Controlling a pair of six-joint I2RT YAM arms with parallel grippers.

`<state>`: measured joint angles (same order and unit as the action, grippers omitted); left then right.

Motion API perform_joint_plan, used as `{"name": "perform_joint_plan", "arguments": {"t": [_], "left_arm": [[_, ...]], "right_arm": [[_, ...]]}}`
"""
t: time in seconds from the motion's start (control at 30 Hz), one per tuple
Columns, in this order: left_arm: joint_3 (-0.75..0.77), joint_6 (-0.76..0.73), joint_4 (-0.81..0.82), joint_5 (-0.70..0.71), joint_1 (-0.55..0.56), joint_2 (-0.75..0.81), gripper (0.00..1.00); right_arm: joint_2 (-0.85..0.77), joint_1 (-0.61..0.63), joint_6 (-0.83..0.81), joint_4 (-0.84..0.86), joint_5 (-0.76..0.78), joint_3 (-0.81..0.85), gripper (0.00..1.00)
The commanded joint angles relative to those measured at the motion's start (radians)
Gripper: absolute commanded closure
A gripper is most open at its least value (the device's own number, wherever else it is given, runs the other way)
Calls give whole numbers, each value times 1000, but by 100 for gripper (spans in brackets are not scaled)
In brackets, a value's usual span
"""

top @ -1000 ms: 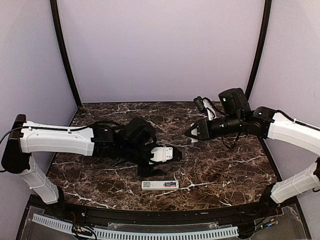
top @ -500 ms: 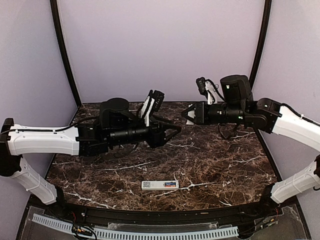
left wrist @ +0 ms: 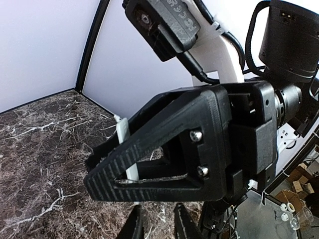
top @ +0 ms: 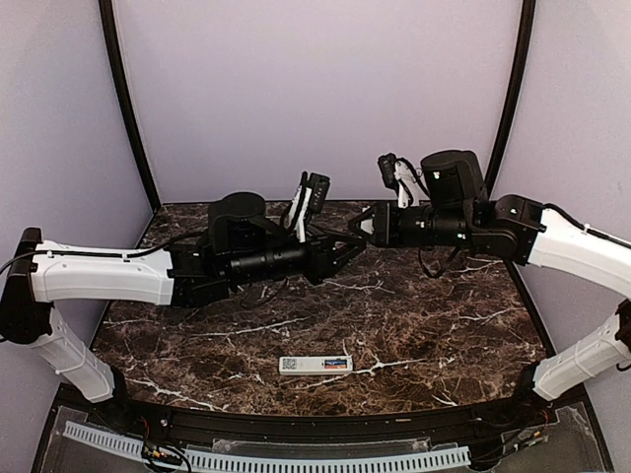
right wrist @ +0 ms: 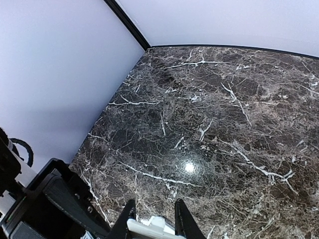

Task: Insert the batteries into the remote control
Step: Pass from the right arm to the left

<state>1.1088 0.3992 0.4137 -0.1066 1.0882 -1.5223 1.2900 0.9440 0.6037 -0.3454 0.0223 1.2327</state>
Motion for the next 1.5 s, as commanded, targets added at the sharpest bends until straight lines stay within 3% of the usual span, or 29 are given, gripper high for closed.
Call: {"name": "perform_joint_plan", "arguments": {"t": [0.0,0.3,0.7,0.8,0.93,1.2,1.47], "left_arm": [[29,17,41,-20,-7,-14,84],[39,3,23,-25,-15,-27,97],[19,-11,58,-17,-23,-7,100],[10,-13,55,-34,-25,5,85],[-46,-11,58,-13,-31,49,74],[-64,-46,0,50,-43,88,74],[-30,-42,2,23,-44,54,74]], "right_arm": [[22,20,4,45,1,31,99],[18,23,1,68,-17,28,99],[29,23,-29,76,-80,37,99],[18,24,-32,75,-76,34,99],[-16,23,-46,63,-52,33,99],[-25,24,-50,53,-46,47,100],[-16,26,-42,74,-68,44,100]]}}
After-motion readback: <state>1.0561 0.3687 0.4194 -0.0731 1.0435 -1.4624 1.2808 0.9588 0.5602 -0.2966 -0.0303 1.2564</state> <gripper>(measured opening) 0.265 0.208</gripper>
